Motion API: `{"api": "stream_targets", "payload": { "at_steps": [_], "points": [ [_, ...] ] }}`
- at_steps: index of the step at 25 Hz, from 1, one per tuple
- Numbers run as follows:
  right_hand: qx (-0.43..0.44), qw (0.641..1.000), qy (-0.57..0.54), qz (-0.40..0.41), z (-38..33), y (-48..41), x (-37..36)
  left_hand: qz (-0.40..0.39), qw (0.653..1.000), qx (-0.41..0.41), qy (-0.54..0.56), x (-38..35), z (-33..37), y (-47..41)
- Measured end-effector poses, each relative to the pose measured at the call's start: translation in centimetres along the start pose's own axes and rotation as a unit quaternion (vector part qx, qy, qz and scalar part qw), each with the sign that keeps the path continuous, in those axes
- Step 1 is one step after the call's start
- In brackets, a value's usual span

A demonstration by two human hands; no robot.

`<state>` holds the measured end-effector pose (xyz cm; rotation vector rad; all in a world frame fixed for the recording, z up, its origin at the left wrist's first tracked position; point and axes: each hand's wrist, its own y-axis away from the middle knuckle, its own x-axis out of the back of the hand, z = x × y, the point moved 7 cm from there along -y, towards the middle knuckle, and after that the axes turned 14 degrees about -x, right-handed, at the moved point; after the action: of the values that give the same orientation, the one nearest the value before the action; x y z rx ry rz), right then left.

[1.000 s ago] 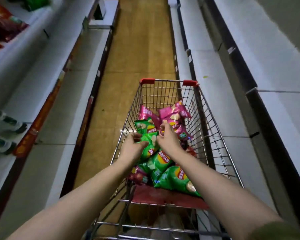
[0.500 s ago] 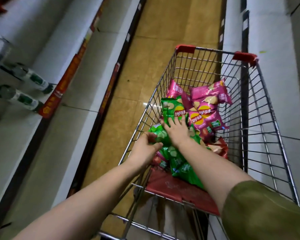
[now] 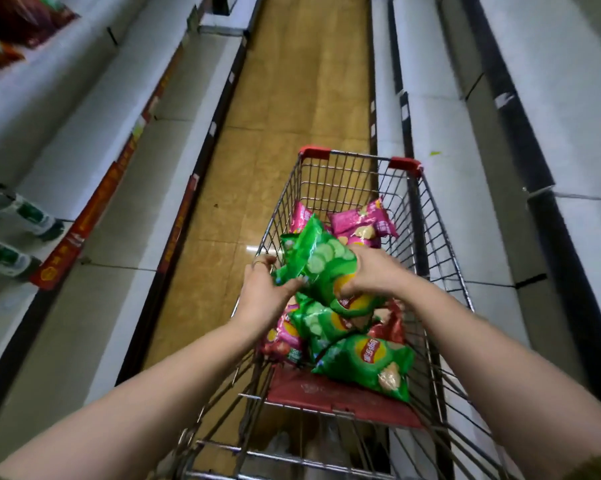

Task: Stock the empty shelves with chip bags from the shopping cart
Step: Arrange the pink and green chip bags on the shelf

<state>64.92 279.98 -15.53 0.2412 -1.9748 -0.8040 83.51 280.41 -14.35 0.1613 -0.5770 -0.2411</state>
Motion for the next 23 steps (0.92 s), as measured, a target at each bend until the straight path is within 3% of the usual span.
{"api": "stream_targets", "payload": {
  "at_steps": [2, 7, 9, 12, 15, 17, 18, 20, 21, 23],
  "points": [
    [-0.012, 0.991, -0.12, -0.05, 1.1, 2.6, 3.0, 0.0, 0.999, -0.038, 0.032, 0.2, 2.7, -0.1],
    [-0.053, 0.975, -0.205, -0.07, 4.1, 7.7, 6.7, -0.037, 0.992, -0.116, 0.039, -1.1, 8.6, -0.5],
    [-0.078, 0.988, -0.13, -0.041, 5.2, 9.5, 7.9, -0.05, 0.986, -0.156, -0.011, -1.5, 10.9, -0.3],
    [-0.077, 0.987, 0.137, 0.023, 5.2, 11.0, 8.9, -0.118, 0.956, -0.258, -0.071, -2.9, 14.6, 0.3],
    [0.0, 0.944, 0.324, 0.067, 2.5, 11.7, 8.3, -0.279, 0.874, -0.337, -0.211, -5.7, 15.9, 1.3],
    [0.05, 0.918, 0.381, 0.102, 0.9, 12.2, 7.7, -0.366, 0.834, -0.311, -0.271, -7.0, 14.7, 1.5],
    [0.078, 0.903, 0.401, 0.135, 0.2, 12.3, 7.5, -0.389, 0.832, -0.28, -0.279, -7.2, 13.8, 1.5],
    [0.129, 0.875, 0.419, 0.205, -0.7, 12.5, 7.2, -0.396, 0.873, -0.19, -0.21, -7.0, 11.1, 1.2],
    [0.146, 0.869, 0.406, 0.243, -0.8, 12.4, 7.2, -0.385, 0.906, -0.129, -0.118, -6.8, 9.6, 1.0],
    [0.15, 0.89, 0.267, 0.337, 0.3, 11.7, 8.3, -0.328, 0.939, -0.009, 0.099, -6.2, 6.9, 1.0]
  ]
}}
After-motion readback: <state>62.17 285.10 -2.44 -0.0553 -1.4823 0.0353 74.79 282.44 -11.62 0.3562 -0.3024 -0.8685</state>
